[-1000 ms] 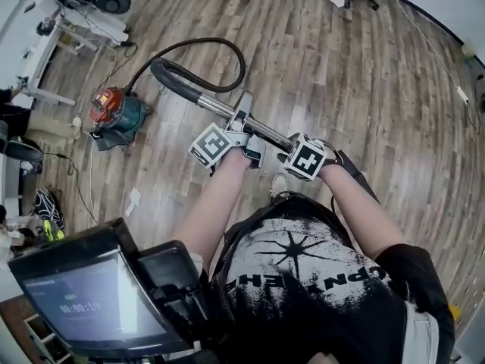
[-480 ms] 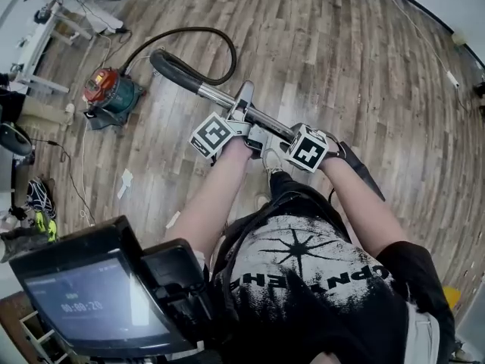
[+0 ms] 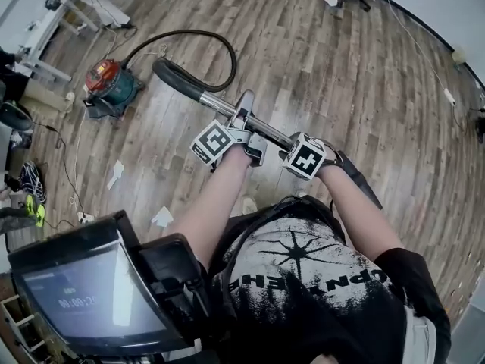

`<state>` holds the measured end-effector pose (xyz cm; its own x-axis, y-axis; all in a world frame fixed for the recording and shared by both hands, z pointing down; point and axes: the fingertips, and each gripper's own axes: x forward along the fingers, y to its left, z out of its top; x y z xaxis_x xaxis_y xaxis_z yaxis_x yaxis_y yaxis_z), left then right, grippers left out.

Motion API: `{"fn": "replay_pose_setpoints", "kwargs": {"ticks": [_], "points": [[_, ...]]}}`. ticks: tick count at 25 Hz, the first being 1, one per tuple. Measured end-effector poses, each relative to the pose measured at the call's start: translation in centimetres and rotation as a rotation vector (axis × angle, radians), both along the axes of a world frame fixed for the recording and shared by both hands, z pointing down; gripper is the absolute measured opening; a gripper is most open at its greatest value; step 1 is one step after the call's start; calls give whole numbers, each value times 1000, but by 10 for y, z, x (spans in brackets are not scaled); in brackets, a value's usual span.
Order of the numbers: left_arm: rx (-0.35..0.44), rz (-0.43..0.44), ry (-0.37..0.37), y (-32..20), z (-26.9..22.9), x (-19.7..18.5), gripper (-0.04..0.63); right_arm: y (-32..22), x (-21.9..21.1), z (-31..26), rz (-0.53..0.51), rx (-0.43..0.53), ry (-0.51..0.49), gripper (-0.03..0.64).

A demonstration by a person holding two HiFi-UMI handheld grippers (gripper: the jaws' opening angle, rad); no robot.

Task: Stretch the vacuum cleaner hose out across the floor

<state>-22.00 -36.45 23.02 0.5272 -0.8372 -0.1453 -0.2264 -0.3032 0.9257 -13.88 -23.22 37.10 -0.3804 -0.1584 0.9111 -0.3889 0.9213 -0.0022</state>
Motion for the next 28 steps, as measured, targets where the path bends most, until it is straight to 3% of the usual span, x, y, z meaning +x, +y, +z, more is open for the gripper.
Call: {"fn": "replay_pose_setpoints", "kwargs": {"ticks": [16, 25, 28], "points": [[-39, -134, -44, 36, 25, 161, 43, 32, 172, 23, -151, -60, -57, 66], [-58, -177, -59, 76, 31, 172, 43, 84, 176, 22, -215, -152, -141, 78], [-40, -194, -34, 94, 26, 164, 43, 91, 173, 22, -242, -108, -115, 78]]}}
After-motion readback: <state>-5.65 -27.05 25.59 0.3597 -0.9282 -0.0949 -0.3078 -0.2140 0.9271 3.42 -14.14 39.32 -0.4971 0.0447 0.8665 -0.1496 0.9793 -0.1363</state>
